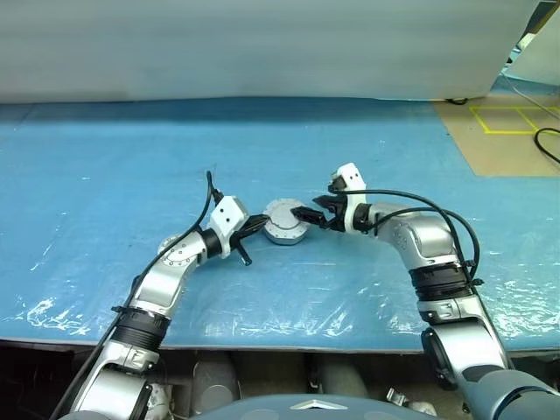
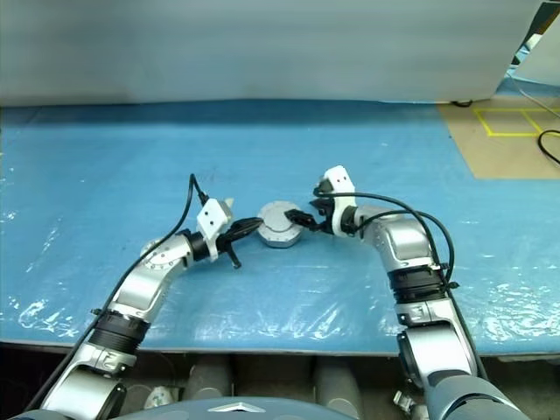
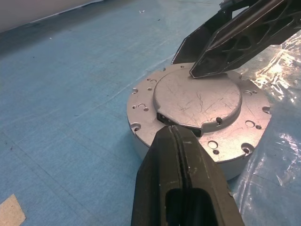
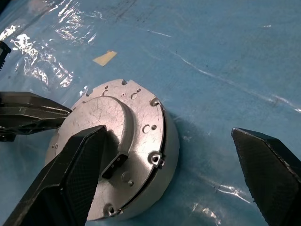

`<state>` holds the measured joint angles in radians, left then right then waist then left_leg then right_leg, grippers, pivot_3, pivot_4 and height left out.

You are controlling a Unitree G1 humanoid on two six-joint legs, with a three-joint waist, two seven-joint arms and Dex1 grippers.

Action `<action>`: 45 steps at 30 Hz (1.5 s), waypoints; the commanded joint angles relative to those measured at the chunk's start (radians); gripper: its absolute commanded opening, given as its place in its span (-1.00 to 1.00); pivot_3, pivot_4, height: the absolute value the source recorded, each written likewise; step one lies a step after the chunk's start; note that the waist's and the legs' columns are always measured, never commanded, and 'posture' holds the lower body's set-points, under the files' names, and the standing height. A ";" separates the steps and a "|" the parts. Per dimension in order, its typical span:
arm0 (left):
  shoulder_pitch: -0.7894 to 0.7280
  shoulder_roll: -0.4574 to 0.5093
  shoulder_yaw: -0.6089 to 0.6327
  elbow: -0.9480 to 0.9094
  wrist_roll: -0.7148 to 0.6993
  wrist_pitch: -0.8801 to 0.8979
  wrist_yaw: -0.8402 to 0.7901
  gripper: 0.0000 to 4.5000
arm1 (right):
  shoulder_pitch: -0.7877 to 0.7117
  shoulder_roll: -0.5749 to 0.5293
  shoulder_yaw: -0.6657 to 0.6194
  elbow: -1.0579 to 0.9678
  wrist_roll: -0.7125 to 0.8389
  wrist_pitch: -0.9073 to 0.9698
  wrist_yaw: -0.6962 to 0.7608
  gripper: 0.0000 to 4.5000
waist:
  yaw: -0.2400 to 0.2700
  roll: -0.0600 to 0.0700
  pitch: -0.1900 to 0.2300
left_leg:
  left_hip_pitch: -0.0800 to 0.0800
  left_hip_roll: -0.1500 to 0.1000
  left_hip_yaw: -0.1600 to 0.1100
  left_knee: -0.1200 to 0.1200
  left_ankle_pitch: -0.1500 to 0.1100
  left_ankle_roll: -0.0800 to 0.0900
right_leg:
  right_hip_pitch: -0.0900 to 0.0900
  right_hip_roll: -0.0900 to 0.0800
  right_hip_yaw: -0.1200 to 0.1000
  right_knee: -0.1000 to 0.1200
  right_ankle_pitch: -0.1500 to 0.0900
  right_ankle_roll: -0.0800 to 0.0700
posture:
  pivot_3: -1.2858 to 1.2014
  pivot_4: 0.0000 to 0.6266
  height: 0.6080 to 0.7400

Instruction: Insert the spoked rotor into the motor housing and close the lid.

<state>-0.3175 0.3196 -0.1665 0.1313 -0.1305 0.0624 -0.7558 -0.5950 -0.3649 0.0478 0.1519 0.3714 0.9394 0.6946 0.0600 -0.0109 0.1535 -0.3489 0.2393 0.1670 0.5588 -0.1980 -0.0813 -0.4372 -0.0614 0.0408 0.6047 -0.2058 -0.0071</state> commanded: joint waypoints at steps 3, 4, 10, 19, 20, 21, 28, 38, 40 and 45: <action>-0.005 -0.004 -0.022 0.001 0.008 -0.009 -0.015 -1.00 | 0.008 0.047 -0.096 0.060 0.105 0.204 -0.033 0.99 | 0.005 0.000 0.000 | 0.000 0.000 0.000 0.000 0.000 0.000 | 0.000 0.000 0.000 0.000 0.000 0.000 | 0.03 -0.52 1.00; -0.005 -0.005 -0.021 0.002 0.008 -0.010 -0.015 -1.00 | 0.004 0.058 -0.114 0.065 0.118 0.228 -0.044 0.99 | 0.005 0.000 0.000 | 0.000 0.000 0.000 0.000 0.000 0.000 | 0.000 0.000 0.000 0.000 0.000 0.000 | 0.03 -0.52 1.00; -0.006 -0.003 -0.018 0.000 0.006 -0.015 -0.016 -1.00 | -0.009 0.162 -0.247 0.077 0.208 0.403 -0.127 0.99 | 0.006 0.000 0.000 | 0.000 0.000 0.000 0.000 0.000 0.000 | -0.001 0.000 0.000 0.000 0.000 0.000 | 0.03 -0.52 1.00; -0.003 -0.001 -0.016 -0.001 0.006 -0.019 -0.016 -1.00 | -0.050 0.277 -0.457 0.068 0.299 0.613 -0.220 0.99 | 0.006 0.000 0.000 | 0.000 0.001 0.000 -0.002 0.000 0.000 | -0.002 0.000 0.000 0.000 0.000 0.000 | 0.03 -0.52 1.00; -0.003 -0.001 -0.016 0.000 0.006 -0.019 -0.016 -1.00 | -0.054 0.284 -0.475 0.066 0.302 0.627 -0.226 0.99 | 0.006 0.000 0.000 | 0.000 0.001 0.000 -0.003 0.000 0.000 | -0.002 0.000 0.000 0.000 0.000 0.000 | 0.03 -0.52 1.00; -0.004 -0.001 -0.016 0.000 0.006 -0.020 -0.016 -1.00 | -0.055 0.289 -0.485 0.063 0.302 0.636 -0.232 0.99 | 0.005 0.001 0.000 | 0.000 0.001 0.000 -0.003 0.000 0.000 | -0.003 0.000 0.000 0.000 0.000 0.000 | 0.03 -0.52 1.00; -0.003 -0.003 -0.017 0.000 0.006 -0.021 -0.016 -1.00 | -0.067 0.324 -0.567 0.067 0.292 0.640 -0.284 0.99 | 0.005 0.001 0.000 | 0.000 0.001 0.000 -0.004 0.000 -0.001 | -0.003 0.000 -0.001 0.000 0.000 0.000 | 0.03 -0.52 1.00; -0.001 -0.001 -0.015 -0.001 0.005 -0.022 -0.018 -1.00 | -0.071 0.355 -0.625 0.065 0.307 0.638 -0.317 -0.06 | 0.004 0.005 0.003 | 0.000 0.001 0.000 -0.004 0.000 -0.001 | -0.004 0.000 -0.001 0.000 0.000 0.000 | 0.03 -0.52 1.00; 0.000 0.000 -0.016 -0.001 0.004 -0.022 -0.019 -1.00 | -0.069 0.358 -0.629 0.059 0.312 0.640 -0.321 -0.19 | 0.007 0.005 0.003 | 0.000 0.001 0.000 -0.004 0.000 -0.001 | -0.004 0.000 -0.001 0.000 0.000 0.000 | 0.03 -0.52 1.00; -0.003 -0.003 -0.014 0.001 0.002 -0.023 -0.017 -1.00 | -0.052 0.348 -0.606 0.052 0.307 0.645 -0.322 -0.19 | 0.007 0.005 0.003 | -0.001 0.000 0.000 -0.004 0.000 -0.001 | -0.004 0.000 -0.001 0.000 0.000 0.000 | 0.03 -0.52 1.00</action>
<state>-0.3174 0.3346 -0.1482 0.1480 -0.1287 0.0453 -0.7551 -0.6527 -0.0372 -0.5939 0.2198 0.6517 1.5601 0.3713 0.0670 -0.0059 0.1562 -0.3495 0.2397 0.1675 0.5544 -0.1978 -0.0821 -0.4410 -0.0616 0.0397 0.6045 -0.2061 -0.0075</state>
